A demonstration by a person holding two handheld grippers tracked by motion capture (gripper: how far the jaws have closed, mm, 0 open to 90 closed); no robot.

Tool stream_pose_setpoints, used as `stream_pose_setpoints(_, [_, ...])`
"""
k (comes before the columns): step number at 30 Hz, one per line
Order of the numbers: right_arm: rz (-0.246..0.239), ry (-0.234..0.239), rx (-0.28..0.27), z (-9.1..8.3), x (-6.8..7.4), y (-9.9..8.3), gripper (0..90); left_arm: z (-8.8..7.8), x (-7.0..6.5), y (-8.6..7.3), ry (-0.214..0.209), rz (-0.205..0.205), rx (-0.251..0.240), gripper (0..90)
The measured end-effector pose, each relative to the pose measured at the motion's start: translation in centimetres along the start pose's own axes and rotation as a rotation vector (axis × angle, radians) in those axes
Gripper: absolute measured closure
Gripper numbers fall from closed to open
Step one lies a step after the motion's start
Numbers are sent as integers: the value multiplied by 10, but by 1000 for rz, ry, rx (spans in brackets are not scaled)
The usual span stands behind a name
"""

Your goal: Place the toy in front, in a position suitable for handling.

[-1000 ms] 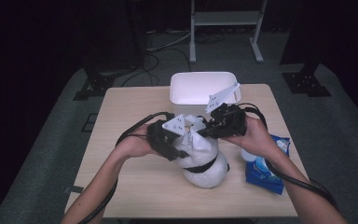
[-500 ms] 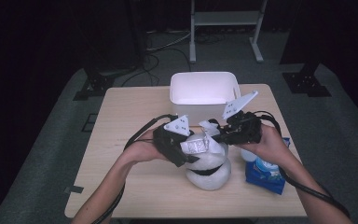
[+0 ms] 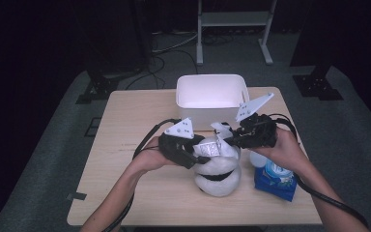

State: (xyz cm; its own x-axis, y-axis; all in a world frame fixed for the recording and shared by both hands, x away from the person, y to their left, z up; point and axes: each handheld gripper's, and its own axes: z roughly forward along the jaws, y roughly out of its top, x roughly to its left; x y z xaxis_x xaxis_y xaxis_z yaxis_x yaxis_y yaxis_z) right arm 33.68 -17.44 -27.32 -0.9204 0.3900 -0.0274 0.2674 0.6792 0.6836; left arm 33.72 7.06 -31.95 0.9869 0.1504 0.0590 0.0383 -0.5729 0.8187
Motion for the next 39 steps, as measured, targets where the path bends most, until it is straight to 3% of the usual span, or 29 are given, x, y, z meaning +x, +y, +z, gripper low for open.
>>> stream_pose_setpoints(7, [-50,-3,32,5,9,18,780,2,1,3,3,-8,15,282])
stream_pose_setpoints(12, [-46,1,51,11,6,12,781,0,-1,2,22,-28,9,185])
stream_pose_setpoints(15, [-30,2,47,9,4,8,781,-2,-1,2,21,-28,-3,170])
stream_pose_setpoints(20, [-29,-20,59,4,3,4,781,-9,1,1,58,-48,-9,107])
stream_pose_setpoints(25, [-6,-11,58,1,0,-5,782,-8,4,-3,77,-59,10,82])
stream_pose_setpoints(30, [11,-27,59,-3,-3,-14,783,1,7,-11,64,-91,37,48])
stream_pose_setpoints(39, [28,-39,66,-9,-6,-25,784,16,13,-19,26,-154,21,38])
